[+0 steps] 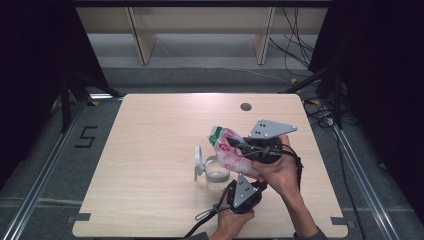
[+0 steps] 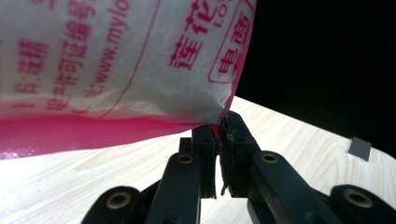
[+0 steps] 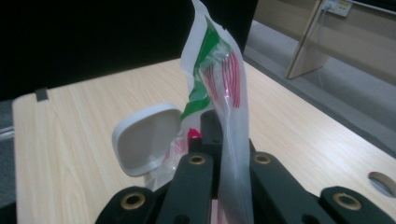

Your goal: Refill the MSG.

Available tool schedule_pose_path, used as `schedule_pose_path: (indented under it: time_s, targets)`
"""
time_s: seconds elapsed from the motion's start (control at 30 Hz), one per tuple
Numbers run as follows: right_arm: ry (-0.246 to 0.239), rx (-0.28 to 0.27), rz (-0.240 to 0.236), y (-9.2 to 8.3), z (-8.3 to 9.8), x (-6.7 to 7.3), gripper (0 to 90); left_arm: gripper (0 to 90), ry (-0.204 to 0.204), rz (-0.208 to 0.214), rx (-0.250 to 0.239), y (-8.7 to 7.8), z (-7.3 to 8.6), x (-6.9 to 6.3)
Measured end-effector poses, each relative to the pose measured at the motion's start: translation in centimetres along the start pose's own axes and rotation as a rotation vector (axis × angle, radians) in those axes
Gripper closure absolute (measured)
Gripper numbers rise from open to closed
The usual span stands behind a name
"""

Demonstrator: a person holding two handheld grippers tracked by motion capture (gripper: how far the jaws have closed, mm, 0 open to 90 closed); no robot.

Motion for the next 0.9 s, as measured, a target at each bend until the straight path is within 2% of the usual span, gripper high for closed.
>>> schedule_pose_path:
  time_s: [0.03, 0.1, 0.13, 0.3, 0.33, 0.37, 0.47, 0.53, 0.6, 0.63, 0.67, 0.77, 0.8, 0.83, 0.9]
  targets:
    - [0.009, 0.008, -0.02, -0.11, 0.06, -0.05, 90.0, 84.3, 0.004, -0.004, -0.003, 0.03, 0.01, -0.02]
    - [0.023, 0.002, -0.011, -0.04, 0.08, -0.14, 90.0, 84.3, 0.009, -0.004, -0.005, 0.05, 0.06, -0.15]
    - [0.009, -0.002, -0.002, 0.0, 0.08, -0.33, 90.0, 84.3, 0.0, -0.007, -0.007, 0.07, 0.06, -0.17]
    - [0.027, 0.015, -0.013, 0.16, 0.21, -0.17, 90.0, 84.3, -0.024, -0.009, -0.001, 0.11, 0.06, -0.18]
    - [0.011, 0.014, -0.02, 0.24, 0.15, -0.25, 90.0, 84.3, -0.023, -0.017, -0.005, 0.1, 0.05, -0.19]
    - [0.003, 0.018, -0.023, 0.29, 0.11, -0.25, 90.0, 84.3, -0.042, -0.021, -0.007, 0.02, 0.02, -0.17]
    - [0.006, 0.025, -0.039, 0.36, -0.01, -0.05, 90.0, 84.3, -0.076, -0.013, -0.019, 0.07, -0.11, -0.04]
    - [0.003, 0.026, -0.036, 0.38, -0.21, 0.02, 90.0, 84.3, -0.077, -0.021, -0.028, 0.07, -0.24, 0.02]
    - [-0.007, 0.011, -0.019, 0.53, -0.42, -0.01, 90.0, 84.3, -0.099, -0.023, -0.041, 0.14, -0.36, 0.03]
    - [-0.015, 0.029, -0.028, 0.45, -0.39, 0.02, 90.0, 84.3, -0.108, -0.017, -0.046, 0.24, -0.41, 0.05]
    - [-0.018, 0.029, -0.017, 0.6, -0.5, 0.12, 90.0, 84.3, -0.127, -0.019, -0.06, 0.37, -0.49, 0.05]
    - [-0.024, 0.05, -0.014, 0.71, -0.46, 0.32, 90.0, 84.3, -0.141, -0.012, -0.068, 0.48, -0.51, 0.0]
    - [-0.024, 0.05, -0.014, 0.71, -0.46, 0.32, 90.0, 84.3, -0.144, -0.021, -0.057, 0.43, -0.46, 0.01]
    - [-0.025, 0.058, -0.023, 0.72, -0.41, 0.38, 90.0, 84.3, -0.151, -0.015, -0.072, 0.55, -0.51, 0.01]
    - [-0.041, 0.045, -0.009, 0.83, -0.51, 0.22, 90.0, 84.3, -0.153, -0.014, -0.078, 0.61, -0.52, -0.02]
Point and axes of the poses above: each handheld gripper's, and its own axes: y roughly forward along the jaws, z roughly out of its underside, x roughly to its left, the point moved 7 cm from there along y, roughly forward along the jaws, and after that the axes turned 4 degrees about z, right-handed, at the moved point
